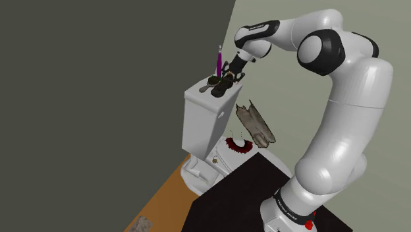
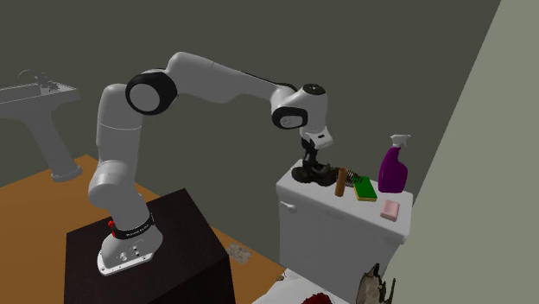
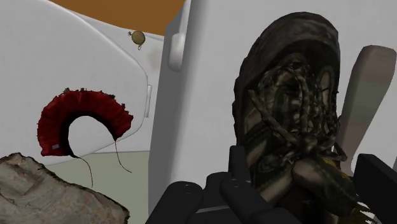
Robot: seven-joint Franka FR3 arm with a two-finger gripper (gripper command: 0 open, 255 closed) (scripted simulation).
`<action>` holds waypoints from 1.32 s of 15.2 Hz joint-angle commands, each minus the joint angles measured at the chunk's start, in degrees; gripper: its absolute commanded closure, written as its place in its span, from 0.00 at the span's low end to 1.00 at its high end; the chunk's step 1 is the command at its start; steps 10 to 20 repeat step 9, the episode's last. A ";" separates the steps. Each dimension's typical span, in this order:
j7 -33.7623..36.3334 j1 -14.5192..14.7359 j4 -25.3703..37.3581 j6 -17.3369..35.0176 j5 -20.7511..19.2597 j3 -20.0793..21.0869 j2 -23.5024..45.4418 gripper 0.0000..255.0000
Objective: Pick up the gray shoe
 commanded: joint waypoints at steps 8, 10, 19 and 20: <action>1.74 0.05 3.99 -5.34 -1.18 -0.37 -1.63 1.00; 1.74 0.05 4.00 -5.34 -1.18 -0.37 -1.62 1.00; 1.74 0.05 4.00 -5.34 -1.18 -0.37 -1.62 1.00; 1.74 0.05 4.00 -5.34 -1.18 -0.37 -1.62 1.00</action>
